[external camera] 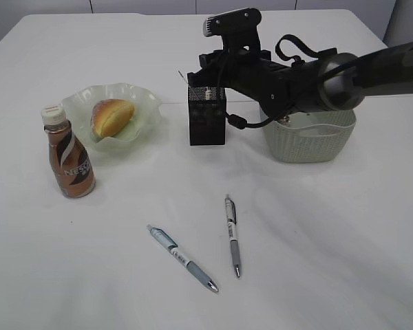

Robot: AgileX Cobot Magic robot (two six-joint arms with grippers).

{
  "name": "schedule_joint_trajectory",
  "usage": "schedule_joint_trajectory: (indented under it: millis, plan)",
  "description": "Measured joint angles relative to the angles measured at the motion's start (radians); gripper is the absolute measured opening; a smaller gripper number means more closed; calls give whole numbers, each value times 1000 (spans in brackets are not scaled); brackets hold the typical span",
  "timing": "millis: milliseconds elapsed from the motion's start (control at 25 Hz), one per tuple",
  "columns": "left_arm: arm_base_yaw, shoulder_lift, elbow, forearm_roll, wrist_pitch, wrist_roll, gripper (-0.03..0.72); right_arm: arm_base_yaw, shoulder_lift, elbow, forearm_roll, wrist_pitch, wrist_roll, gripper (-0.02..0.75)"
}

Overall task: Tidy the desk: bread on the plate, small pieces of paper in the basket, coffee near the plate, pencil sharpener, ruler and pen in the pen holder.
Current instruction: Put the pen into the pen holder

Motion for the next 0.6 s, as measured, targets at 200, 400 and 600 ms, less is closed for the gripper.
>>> schedule_joint_trajectory:
  millis: [200, 400, 600]
  plan:
    - [0, 0, 0, 0, 0, 0, 326, 0, 0, 0, 0, 17, 4, 270]
    - [0, 0, 0, 2, 0, 0, 326, 0, -26, 0, 0, 178, 40, 271]
    - [0, 0, 0, 14, 0, 0, 326, 0, -102, 0, 0, 281, 48, 272]
